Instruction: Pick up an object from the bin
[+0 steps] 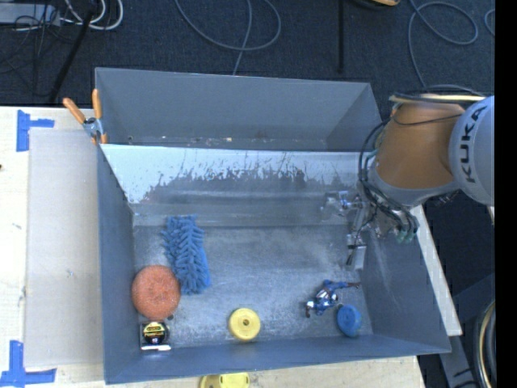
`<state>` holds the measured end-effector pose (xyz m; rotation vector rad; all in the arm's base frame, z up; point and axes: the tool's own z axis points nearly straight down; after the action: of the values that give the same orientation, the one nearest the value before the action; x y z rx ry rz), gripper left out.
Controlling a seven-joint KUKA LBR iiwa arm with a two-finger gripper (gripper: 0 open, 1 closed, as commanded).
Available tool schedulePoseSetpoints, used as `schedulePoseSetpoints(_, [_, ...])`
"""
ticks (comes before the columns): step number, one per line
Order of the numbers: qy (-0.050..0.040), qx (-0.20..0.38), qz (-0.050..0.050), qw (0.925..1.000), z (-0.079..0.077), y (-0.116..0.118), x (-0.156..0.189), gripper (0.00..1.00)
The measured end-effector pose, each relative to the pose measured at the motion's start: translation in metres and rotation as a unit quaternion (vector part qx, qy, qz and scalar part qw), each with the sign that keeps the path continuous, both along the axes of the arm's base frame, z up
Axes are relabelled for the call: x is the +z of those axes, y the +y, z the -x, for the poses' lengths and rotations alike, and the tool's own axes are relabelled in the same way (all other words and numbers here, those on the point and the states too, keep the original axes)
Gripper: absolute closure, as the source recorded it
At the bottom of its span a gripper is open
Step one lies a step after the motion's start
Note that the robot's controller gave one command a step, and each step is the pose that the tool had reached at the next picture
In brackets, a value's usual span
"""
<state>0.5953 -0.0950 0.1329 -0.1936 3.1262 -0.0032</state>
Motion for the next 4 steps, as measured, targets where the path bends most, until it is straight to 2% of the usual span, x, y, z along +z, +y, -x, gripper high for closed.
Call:
schedulePoseSetpoints(1, [0.0087, 0.119, -0.002, 0.9929, 0.033, 0.008, -0.035, 0.0])
schedulePoseSetpoints(2, [0.0064, 0.086, -0.001, 0.9963, 0.044, 0.002, -0.045, 0.0])
schedulePoseSetpoints(3, [0.0039, 0.165, 0.0, 0.9863, 0.055, -0.001, -0.053, 0.0])
schedulePoseSetpoints(4, [0.0054, 0.118, -0.001, 0.9929, 0.065, -0.001, -0.063, 1.0])
